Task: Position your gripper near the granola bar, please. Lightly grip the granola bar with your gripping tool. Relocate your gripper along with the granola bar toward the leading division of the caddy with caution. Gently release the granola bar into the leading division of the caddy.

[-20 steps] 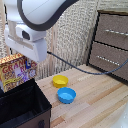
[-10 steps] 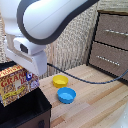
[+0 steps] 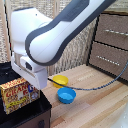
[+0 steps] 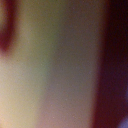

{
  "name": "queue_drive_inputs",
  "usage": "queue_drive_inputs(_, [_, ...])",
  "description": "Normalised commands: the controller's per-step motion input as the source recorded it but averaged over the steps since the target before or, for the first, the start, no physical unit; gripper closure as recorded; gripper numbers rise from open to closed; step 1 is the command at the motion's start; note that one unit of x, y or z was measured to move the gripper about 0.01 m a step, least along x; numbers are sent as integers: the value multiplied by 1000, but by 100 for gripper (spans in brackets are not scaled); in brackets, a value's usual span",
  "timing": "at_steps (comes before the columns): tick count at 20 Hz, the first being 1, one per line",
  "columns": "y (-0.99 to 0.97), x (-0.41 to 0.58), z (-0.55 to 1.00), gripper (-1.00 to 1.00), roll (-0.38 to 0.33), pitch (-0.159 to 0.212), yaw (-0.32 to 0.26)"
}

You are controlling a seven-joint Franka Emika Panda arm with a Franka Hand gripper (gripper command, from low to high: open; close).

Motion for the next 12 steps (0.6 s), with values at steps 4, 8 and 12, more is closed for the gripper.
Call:
queue_drive_inputs(4, [307, -243, 14, -100, 0, 53, -201])
queue_drive_inputs(8, [29, 125, 221, -100, 32, 23, -56])
queue_drive_inputs(12, [-21, 218, 196, -100, 19, 78, -38])
